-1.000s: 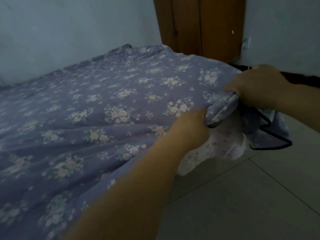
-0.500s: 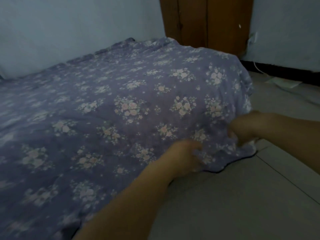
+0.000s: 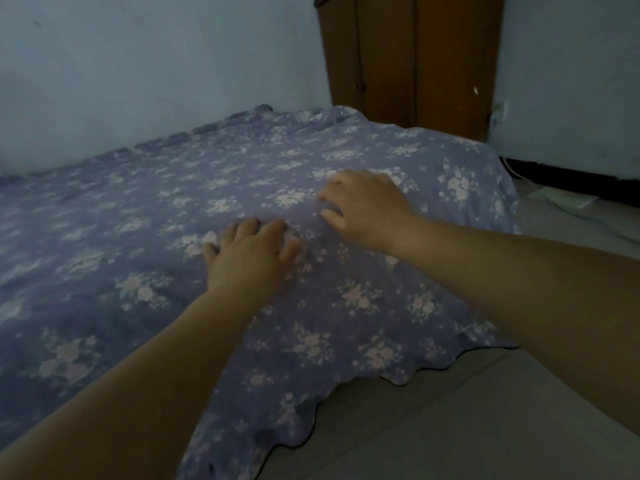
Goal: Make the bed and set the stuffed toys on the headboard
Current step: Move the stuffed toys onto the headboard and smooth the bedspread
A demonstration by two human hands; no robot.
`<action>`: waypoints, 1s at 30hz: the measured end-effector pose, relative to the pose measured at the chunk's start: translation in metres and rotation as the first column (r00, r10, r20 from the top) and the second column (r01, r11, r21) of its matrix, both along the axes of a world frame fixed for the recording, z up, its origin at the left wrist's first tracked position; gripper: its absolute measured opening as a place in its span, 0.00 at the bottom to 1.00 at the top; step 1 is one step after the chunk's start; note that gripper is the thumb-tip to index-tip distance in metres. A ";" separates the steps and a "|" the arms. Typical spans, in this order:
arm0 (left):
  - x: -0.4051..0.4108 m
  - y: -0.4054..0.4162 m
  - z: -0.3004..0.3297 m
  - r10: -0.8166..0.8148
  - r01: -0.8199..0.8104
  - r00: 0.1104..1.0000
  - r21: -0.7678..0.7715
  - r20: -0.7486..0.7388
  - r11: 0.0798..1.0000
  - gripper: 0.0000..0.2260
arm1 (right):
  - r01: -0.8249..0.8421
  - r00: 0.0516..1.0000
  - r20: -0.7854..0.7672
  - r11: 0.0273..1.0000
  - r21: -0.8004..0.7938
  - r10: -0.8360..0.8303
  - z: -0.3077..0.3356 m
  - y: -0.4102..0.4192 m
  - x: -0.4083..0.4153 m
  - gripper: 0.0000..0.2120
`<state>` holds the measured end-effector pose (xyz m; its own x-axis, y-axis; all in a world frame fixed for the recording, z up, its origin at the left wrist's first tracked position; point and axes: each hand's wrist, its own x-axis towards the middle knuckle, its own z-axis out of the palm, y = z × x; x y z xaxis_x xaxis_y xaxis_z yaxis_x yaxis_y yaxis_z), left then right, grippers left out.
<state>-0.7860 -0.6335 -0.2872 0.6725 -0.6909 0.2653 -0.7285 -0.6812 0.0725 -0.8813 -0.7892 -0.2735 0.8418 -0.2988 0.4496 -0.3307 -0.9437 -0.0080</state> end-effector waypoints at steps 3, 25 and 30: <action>0.003 -0.042 0.012 -0.116 0.117 0.992 0.032 -0.043 0.993 0.22 | 0.221 0.974 -0.076 0.973 0.070 -0.215 0.008 -0.034 0.014 0.19; -0.003 -0.174 0.046 0.257 0.091 0.877 0.665 -0.406 0.741 0.57 | 0.296 0.732 -0.679 0.874 0.386 0.052 0.064 -0.122 0.006 0.29; -0.001 -0.176 0.049 0.292 0.095 0.858 0.690 -0.422 0.718 0.56 | 0.271 0.698 -0.703 0.857 0.437 0.138 0.071 -0.132 0.009 0.29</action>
